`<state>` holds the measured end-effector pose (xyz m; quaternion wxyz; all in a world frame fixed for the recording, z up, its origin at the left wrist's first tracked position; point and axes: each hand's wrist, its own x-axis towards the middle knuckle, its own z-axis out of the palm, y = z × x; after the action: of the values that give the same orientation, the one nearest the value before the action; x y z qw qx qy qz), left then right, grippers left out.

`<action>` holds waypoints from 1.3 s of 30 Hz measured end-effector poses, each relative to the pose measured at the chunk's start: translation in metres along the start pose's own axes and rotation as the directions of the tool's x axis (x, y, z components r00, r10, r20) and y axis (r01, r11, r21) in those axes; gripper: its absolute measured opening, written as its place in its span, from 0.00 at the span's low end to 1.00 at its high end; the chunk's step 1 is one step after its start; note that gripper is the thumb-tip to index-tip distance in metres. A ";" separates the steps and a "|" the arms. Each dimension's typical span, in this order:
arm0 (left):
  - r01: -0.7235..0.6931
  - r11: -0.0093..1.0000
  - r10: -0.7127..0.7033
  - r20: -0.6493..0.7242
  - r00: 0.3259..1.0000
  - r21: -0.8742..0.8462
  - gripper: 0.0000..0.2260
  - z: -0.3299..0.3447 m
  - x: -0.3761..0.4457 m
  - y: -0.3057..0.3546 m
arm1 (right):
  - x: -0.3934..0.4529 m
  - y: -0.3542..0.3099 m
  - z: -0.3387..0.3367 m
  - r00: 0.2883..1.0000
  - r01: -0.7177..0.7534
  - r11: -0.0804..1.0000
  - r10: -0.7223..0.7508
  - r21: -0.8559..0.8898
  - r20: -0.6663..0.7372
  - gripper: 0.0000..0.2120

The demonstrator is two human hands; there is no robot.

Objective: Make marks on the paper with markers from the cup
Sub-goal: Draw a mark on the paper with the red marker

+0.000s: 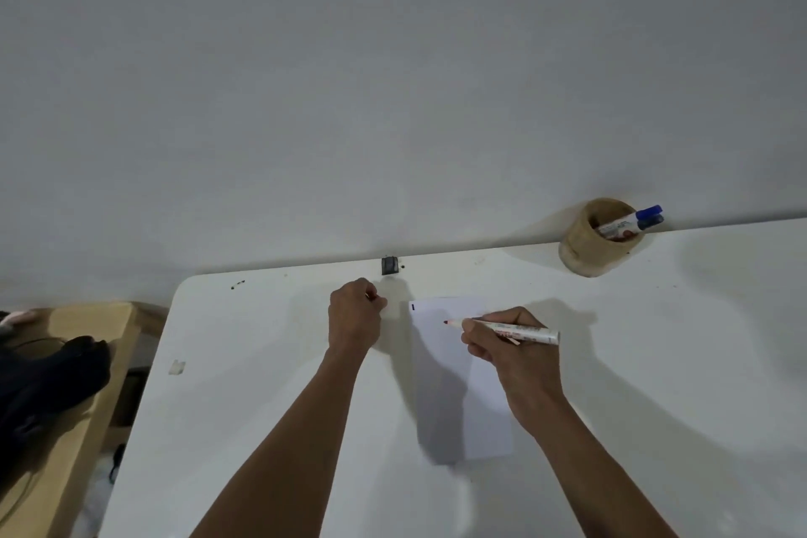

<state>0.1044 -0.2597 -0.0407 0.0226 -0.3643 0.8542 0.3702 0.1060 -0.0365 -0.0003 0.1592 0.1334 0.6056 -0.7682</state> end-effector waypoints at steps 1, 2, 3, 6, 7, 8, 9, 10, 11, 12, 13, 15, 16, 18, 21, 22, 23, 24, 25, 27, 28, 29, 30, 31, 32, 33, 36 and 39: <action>0.003 1.000 -0.003 0.006 1.000 0.003 0.05 0.001 0.001 -0.002 | 0.002 0.000 -0.002 1.000 -0.005 1.000 0.005 -0.008 -0.001 0.08; 0.004 1.000 -0.004 0.012 1.000 0.004 0.06 0.003 0.002 -0.004 | 0.004 0.000 -0.003 1.000 -0.011 1.000 0.011 -0.011 -0.003 0.08; 0.006 1.000 -0.006 0.021 1.000 0.007 0.07 0.002 0.002 -0.005 | 0.005 -0.001 -0.004 1.000 -0.018 1.000 0.018 -0.007 -0.002 0.07; 0.029 1.000 -0.029 0.017 0.999 0.013 0.17 0.000 -0.004 -0.005 | 0.010 -0.001 -0.004 0.999 -0.043 0.999 0.043 0.009 0.033 0.05; 0.036 0.999 -0.036 -0.016 0.999 0.008 0.20 -0.002 -0.010 -0.005 | 0.012 -0.001 -0.004 0.998 -0.045 0.999 0.045 0.001 0.051 0.04; 0.019 1.000 -0.019 -0.066 0.998 -0.010 0.21 -0.003 -0.018 -0.006 | 0.013 -0.001 -0.004 0.997 -0.042 0.999 0.042 -0.009 0.069 0.04; -0.018 1.000 0.016 -0.114 0.993 -0.020 0.20 -0.003 -0.030 -0.006 | 0.015 -0.001 -0.004 0.996 -0.032 0.999 0.034 -0.023 0.087 0.03; -0.094 0.996 0.092 -0.154 0.984 -0.007 0.19 -0.001 -0.043 -0.009 | 0.017 0.000 -0.003 0.995 -0.018 0.999 0.022 -0.040 0.102 0.03; -0.189 0.981 0.192 -0.166 0.967 0.036 0.18 0.003 -0.055 -0.013 | 0.019 0.000 -0.002 0.994 0.002 0.998 0.005 -0.061 0.113 0.04; -0.282 0.955 0.294 -0.151 0.944 0.095 0.18 0.010 -0.066 -0.020 | 0.022 0.001 0.000 0.993 0.021 0.997 -0.012 -0.079 0.119 0.05; -0.353 0.923 0.371 -0.119 0.921 0.153 0.18 0.018 -0.074 -0.027 | 0.024 0.002 0.002 0.992 0.039 0.995 -0.027 -0.096 0.122 0.06; -0.426 0.872 0.451 -0.054 0.891 0.242 0.18 0.031 -0.082 -0.037 | 0.029 0.003 0.007 0.991 0.065 0.989 -0.048 -0.136 0.128 0.08; -0.449 0.853 0.473 -0.033 0.880 0.266 0.17 0.036 -0.083 -0.040 | 0.032 0.005 0.010 0.990 0.073 0.985 -0.052 -0.156 0.133 0.08; -0.494 0.812 0.526 -0.025 0.850 0.311 0.15 0.040 -0.083 -0.044 | 0.038 0.010 0.015 0.989 0.085 0.977 -0.058 -0.195 0.139 0.08; -0.513 0.769 0.562 -0.018 0.827 0.382 0.15 0.045 -0.081 -0.051 | 0.047 0.019 0.022 0.982 0.129 0.956 -0.087 -0.263 0.165 0.08; -0.506 0.767 0.555 -0.013 0.832 0.394 0.16 0.047 -0.079 -0.054 | 0.050 0.023 0.024 0.980 0.141 0.948 -0.094 -0.286 0.173 0.09; -0.498 0.766 0.548 -0.008 0.836 0.405 0.16 0.049 -0.079 -0.057 | 0.052 0.027 0.025 0.979 0.149 0.941 -0.098 -0.304 0.177 0.09; -0.492 0.765 0.543 -0.004 0.840 0.416 0.17 0.051 -0.079 -0.059 | 0.055 0.031 0.027 0.979 0.158 0.933 -0.105 -0.323 0.175 0.09; -0.488 0.761 0.542 -0.004 0.841 0.427 0.18 0.052 -0.079 -0.061 | 0.058 0.034 0.029 0.978 0.172 0.923 -0.117 -0.345 0.174 0.08; -0.485 0.758 0.543 -0.011 0.839 0.435 0.18 0.053 -0.078 -0.062 | 0.065 0.040 0.033 0.973 0.199 0.898 -0.135 -0.391 0.186 0.07; -0.484 0.760 0.543 -0.014 0.840 0.434 0.18 0.053 -0.077 -0.062 | 0.069 0.042 0.034 0.971 0.209 0.888 -0.140 -0.409 0.193 0.07; -0.482 0.761 0.543 -0.019 0.840 0.433 0.18 0.053 -0.077 -0.062 | 0.072 0.045 0.035 0.969 0.218 0.880 -0.143 -0.421 0.203 0.07; -0.479 0.764 0.539 -0.020 0.842 0.432 0.18 0.053 -0.076 -0.062 | 0.075 0.047 0.035 0.967 0.225 0.874 -0.144 -0.432 0.212 0.07; -0.477 0.766 0.537 -0.022 0.843 0.431 0.19 0.053 -0.076 -0.061 | 0.077 0.049 0.034 0.966 0.227 0.872 -0.144 -0.434 0.216 0.08; -0.477 0.768 0.537 -0.024 0.843 0.428 0.19 0.053 -0.075 -0.060 | 0.079 0.051 0.033 0.966 0.226 0.873 -0.145 -0.431 0.214 0.09; -0.477 0.771 0.538 -0.030 0.843 0.423 0.19 0.053 -0.075 -0.060 | 0.080 0.051 0.032 0.966 0.226 0.875 -0.146 -0.428 0.212 0.10; -0.476 0.776 0.540 -0.045 0.840 0.414 0.19 0.053 -0.075 -0.060 | 0.083 0.052 0.030 0.962 0.241 0.873 -0.156 -0.424 0.225 0.11; -0.477 0.778 0.542 -0.053 0.839 0.408 0.19 0.053 -0.075 -0.061 | 0.083 0.052 0.030 0.961 0.244 0.868 -0.158 -0.432 0.226 0.10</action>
<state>0.1862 -0.2081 -0.0937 -0.0806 -0.1370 0.9745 0.1582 0.0506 -0.0841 -0.0729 0.1600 -0.0430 0.7620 -0.6261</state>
